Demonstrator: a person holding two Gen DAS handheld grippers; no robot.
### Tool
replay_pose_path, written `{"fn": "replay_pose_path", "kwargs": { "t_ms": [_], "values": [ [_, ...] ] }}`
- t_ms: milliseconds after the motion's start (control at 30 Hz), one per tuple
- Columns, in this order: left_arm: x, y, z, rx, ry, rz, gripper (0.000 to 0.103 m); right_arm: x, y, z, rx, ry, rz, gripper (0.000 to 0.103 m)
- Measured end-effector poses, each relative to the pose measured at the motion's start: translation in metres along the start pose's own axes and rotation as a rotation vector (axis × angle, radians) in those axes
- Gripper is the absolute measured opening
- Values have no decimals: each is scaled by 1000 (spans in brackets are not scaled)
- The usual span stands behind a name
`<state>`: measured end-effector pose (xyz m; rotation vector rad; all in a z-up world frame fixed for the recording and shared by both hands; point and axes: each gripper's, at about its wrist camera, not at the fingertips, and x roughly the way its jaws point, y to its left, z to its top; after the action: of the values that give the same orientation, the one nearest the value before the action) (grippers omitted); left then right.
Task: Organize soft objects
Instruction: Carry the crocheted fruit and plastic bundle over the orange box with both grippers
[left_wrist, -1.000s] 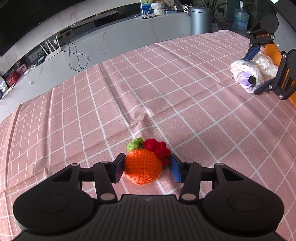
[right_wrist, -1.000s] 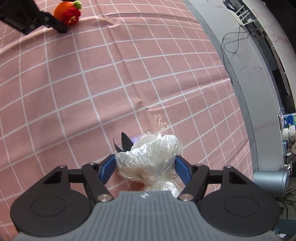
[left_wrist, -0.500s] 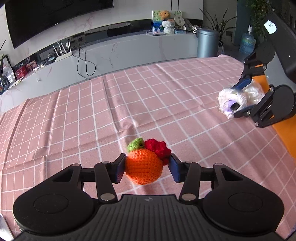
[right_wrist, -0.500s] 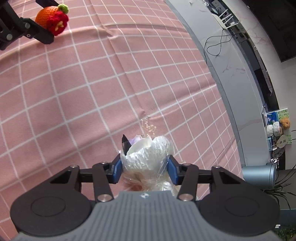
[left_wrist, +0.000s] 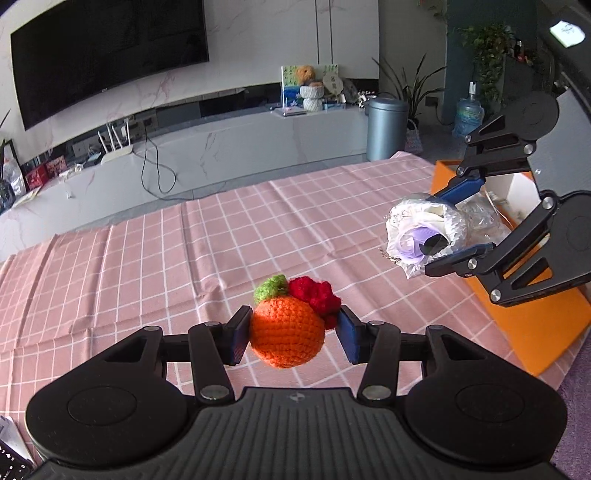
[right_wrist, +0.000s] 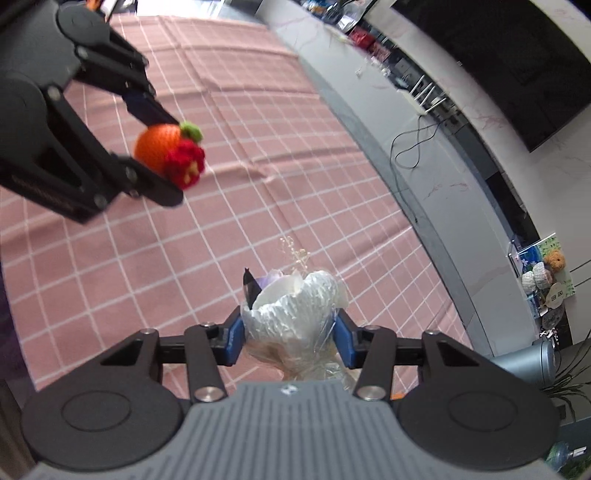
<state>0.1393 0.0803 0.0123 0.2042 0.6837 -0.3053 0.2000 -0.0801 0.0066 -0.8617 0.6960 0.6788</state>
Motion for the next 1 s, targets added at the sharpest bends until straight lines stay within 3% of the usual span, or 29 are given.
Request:
{"fn": "replay_pose_path", "kwargs": {
  "t_ms": [267,500,1000],
  "values": [
    [-41,-30,10,-33,-101,-30,56,-75,4,-20,149,-119,-44,49],
    [-53,-67,19,-34,-163,-123,56,-120,4,-57,291,-185,-83,50],
    [-15,-155,47,111,-162,-298,56,-157,-33,-176,616,-132,-184,50]
  ]
}}
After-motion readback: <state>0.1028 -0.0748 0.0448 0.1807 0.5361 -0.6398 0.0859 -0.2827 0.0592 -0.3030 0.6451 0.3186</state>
